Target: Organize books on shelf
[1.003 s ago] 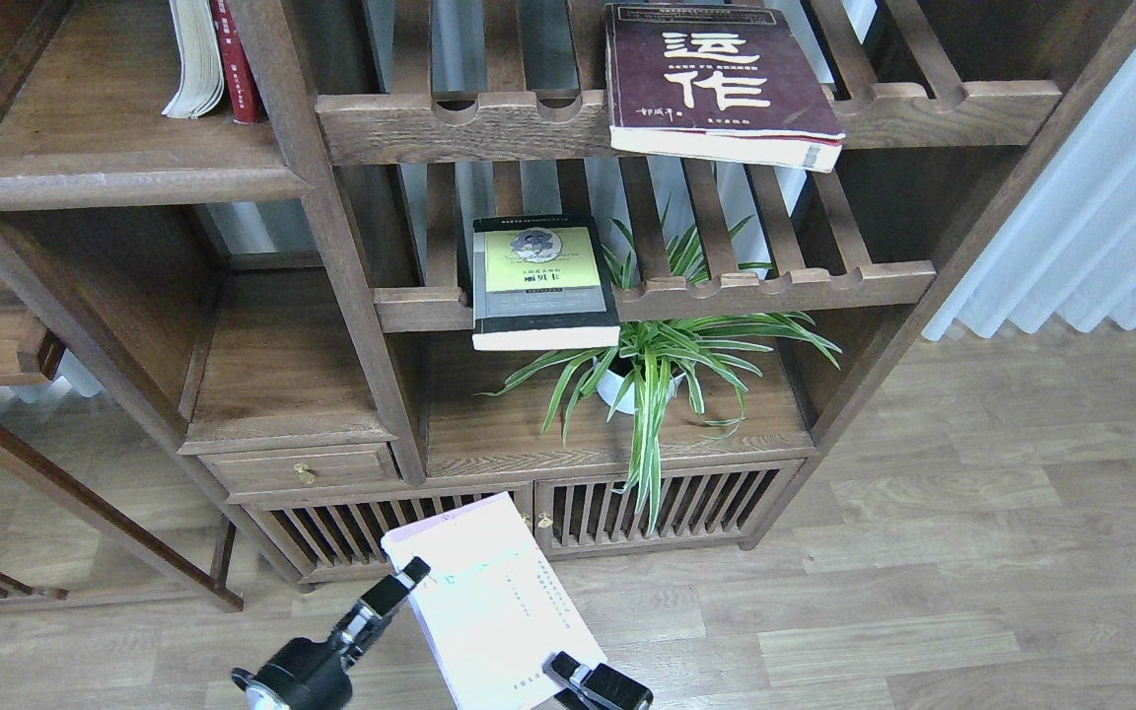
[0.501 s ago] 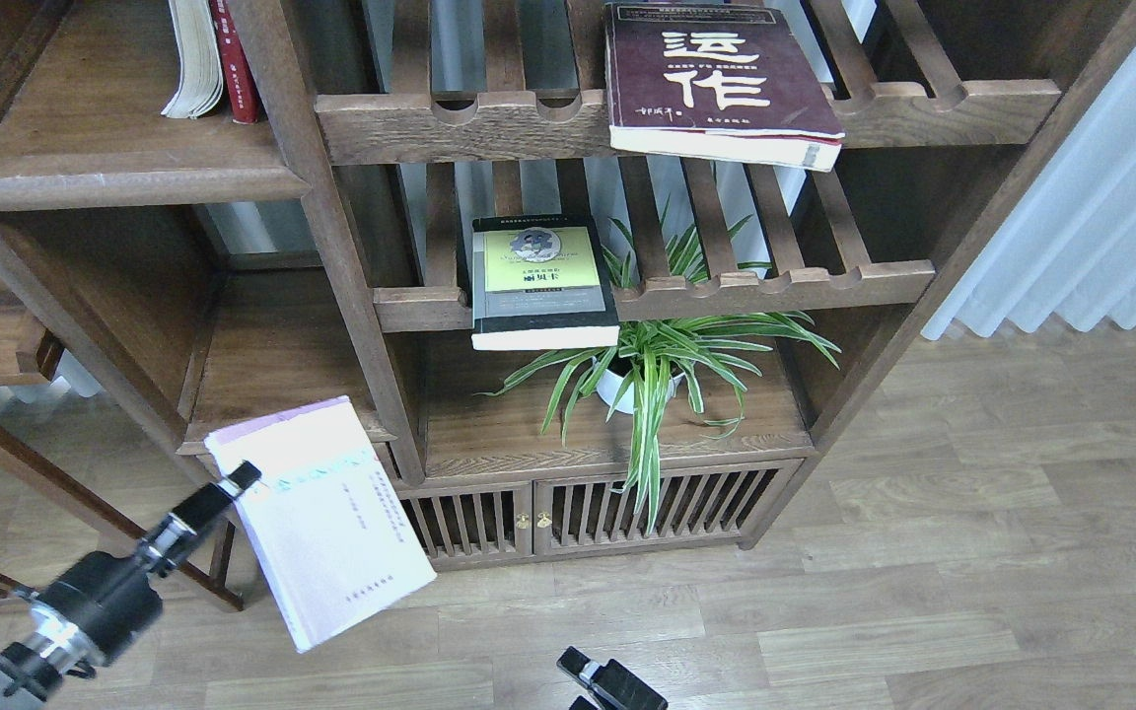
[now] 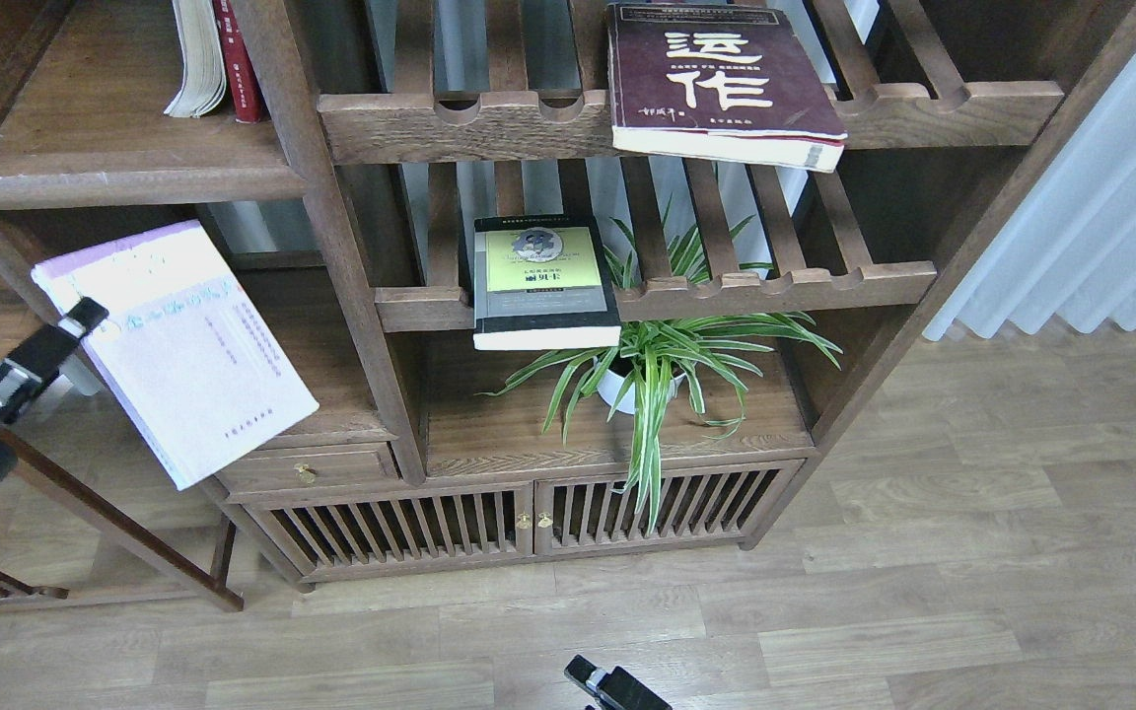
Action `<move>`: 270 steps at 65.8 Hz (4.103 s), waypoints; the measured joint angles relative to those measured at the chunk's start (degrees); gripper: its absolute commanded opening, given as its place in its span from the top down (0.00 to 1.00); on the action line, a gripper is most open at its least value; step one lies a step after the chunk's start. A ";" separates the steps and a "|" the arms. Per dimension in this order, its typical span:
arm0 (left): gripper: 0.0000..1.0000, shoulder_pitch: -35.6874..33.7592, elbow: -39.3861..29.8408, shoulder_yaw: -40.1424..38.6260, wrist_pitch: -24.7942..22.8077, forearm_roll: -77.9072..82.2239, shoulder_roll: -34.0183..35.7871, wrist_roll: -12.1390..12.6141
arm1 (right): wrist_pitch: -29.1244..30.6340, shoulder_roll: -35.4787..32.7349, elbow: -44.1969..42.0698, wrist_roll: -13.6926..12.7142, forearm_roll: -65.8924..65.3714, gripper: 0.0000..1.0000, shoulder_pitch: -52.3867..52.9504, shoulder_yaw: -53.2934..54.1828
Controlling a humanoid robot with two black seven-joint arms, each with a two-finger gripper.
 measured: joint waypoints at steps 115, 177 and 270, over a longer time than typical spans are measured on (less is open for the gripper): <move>0.94 -46.27 35.19 -5.48 0.00 27.82 -17.01 17.28 | 0.00 0.00 -1.07 0.29 0.35 0.00 2.26 1.22; 0.92 -52.93 47.29 -9.13 0.00 51.39 -30.96 6.71 | 0.00 0.01 4.42 18.53 5.89 0.00 17.55 4.66; 0.00 -43.23 45.85 -20.26 5.19 48.62 -41.54 -8.01 | 0.00 0.00 10.07 22.59 9.67 0.00 19.03 8.01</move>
